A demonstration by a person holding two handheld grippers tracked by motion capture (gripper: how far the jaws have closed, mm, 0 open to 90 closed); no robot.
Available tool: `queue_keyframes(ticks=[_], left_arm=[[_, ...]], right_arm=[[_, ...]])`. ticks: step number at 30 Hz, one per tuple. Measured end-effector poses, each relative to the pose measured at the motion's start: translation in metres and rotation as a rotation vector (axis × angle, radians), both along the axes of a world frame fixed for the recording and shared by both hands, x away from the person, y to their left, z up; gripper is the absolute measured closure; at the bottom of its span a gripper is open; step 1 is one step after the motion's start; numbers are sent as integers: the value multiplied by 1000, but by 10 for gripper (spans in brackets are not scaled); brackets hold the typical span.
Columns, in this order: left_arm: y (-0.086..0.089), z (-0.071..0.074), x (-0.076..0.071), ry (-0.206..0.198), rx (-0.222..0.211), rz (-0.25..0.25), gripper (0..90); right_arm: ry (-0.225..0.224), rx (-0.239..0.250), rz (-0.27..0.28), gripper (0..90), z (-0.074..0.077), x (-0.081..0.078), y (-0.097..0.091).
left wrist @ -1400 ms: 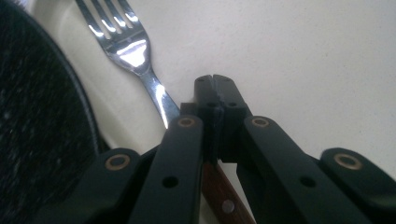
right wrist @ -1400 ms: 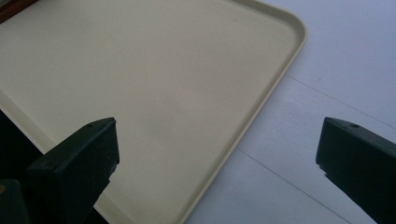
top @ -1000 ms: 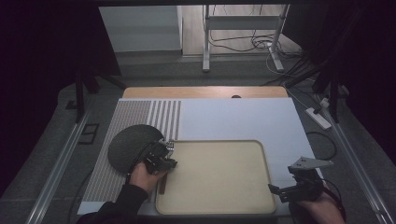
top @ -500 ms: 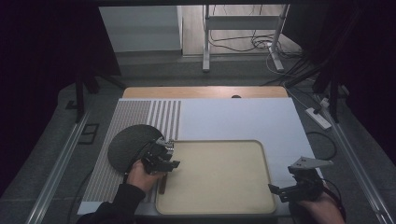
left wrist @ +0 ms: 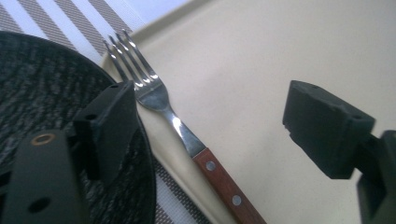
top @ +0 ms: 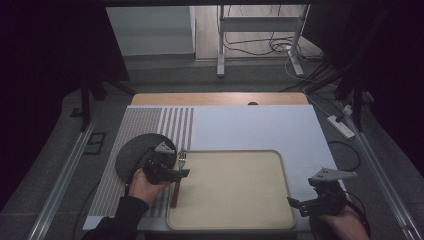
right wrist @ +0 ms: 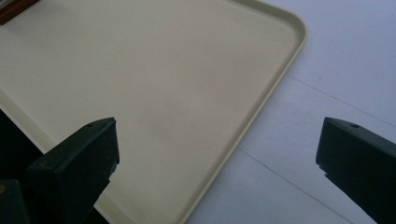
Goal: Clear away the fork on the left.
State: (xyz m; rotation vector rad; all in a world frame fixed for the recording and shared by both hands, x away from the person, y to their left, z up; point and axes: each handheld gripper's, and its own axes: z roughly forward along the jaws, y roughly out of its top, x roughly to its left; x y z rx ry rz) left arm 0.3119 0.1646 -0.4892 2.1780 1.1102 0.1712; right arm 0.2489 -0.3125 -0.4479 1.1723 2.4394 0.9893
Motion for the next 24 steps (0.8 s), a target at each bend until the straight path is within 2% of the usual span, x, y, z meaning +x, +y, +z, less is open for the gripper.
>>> queue_keyframes(ticks=[3,12,24], left_arm=[[7,5,-2,-15,-24,13,149],[17,10,-7,-26,-30,26,102],[26,14,-13,-33,-10,25,23]], right_arm=[[0,2,0,0,0,0,0],[1,5,1,0,0,0,0],[2,8,2,0,0,0,-1]])
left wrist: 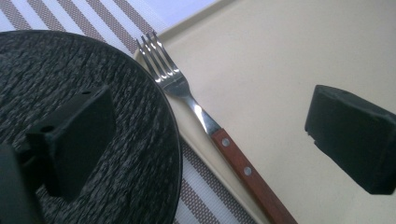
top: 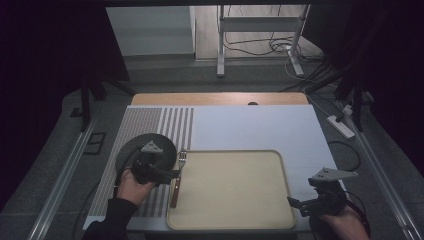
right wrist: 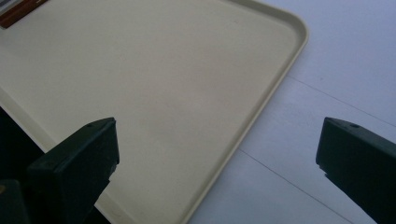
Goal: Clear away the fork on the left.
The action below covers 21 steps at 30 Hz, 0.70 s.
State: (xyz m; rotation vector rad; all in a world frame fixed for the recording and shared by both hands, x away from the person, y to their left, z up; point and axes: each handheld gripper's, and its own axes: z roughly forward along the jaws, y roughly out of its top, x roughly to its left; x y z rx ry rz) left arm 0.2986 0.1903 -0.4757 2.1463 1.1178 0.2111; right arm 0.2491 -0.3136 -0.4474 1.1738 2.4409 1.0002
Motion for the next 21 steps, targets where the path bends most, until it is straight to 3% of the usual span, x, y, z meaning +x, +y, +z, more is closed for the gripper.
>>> queue_keyframes(ticks=[10,21], left_arm=[[10,2,-10,-32,2,25,0],[24,3,-22,-50,-32,50,0]], right_arm=[[1,9,-7,0,0,0,-1],[2,7,-9,0,0,0,-1]])
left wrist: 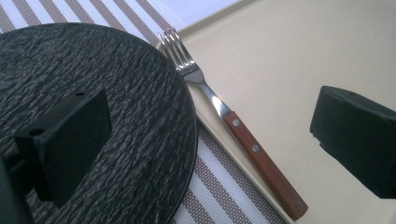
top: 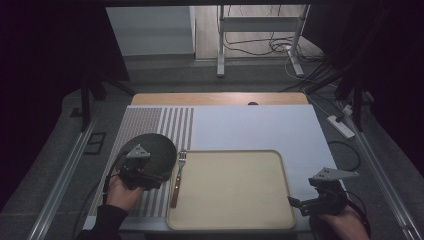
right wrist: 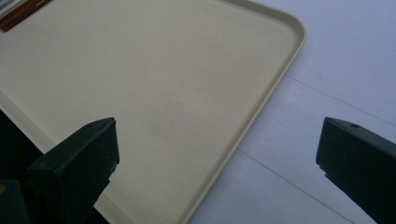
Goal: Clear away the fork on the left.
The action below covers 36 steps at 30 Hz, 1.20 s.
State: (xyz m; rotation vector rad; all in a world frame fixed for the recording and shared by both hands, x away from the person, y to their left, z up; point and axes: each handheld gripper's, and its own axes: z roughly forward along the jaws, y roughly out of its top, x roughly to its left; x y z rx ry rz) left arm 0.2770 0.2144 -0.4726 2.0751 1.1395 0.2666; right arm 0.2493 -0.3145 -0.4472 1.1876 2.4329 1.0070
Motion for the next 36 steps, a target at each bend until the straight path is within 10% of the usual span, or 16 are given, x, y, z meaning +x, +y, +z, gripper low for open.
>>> queue_keyframes(ticks=[36], left_arm=[[34,4,-49,-26,-45,64,0]], right_arm=[[1,3,3,0,0,0,1]])
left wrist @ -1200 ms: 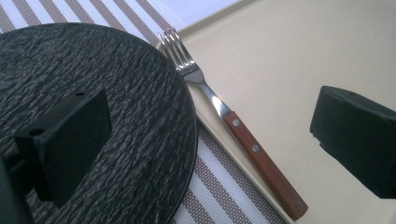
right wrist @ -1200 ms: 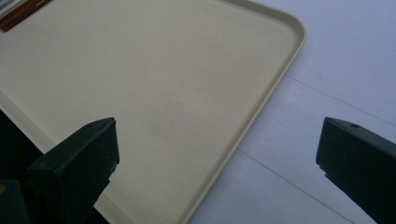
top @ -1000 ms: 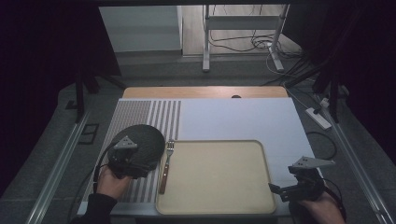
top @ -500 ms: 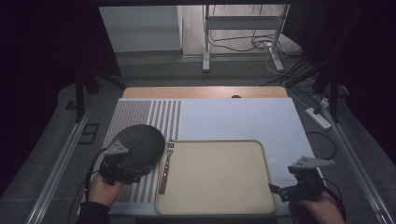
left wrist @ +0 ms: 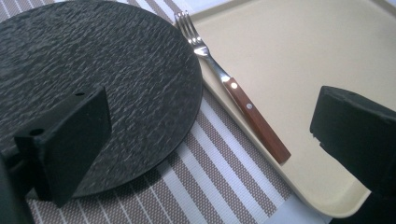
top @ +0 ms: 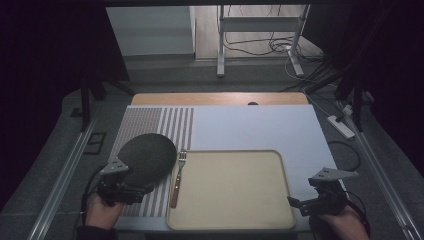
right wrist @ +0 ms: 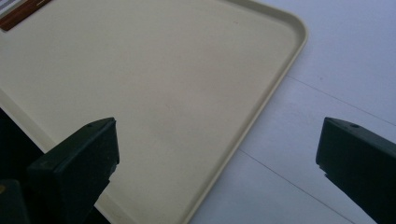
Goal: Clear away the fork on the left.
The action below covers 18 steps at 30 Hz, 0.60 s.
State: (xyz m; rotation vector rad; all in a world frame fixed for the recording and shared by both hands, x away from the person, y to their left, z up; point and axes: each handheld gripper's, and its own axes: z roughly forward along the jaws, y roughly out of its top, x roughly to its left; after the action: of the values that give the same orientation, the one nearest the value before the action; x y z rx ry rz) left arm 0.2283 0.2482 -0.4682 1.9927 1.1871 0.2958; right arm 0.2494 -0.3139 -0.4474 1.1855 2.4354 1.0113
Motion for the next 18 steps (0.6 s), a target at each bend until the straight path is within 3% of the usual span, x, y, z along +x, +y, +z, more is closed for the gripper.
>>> queue_keyframes(ticks=[18], left_arm=[[15,-1,-20,-3,-10,33,0]], right_arm=[[2,-4,-2,0,0,0,0]])
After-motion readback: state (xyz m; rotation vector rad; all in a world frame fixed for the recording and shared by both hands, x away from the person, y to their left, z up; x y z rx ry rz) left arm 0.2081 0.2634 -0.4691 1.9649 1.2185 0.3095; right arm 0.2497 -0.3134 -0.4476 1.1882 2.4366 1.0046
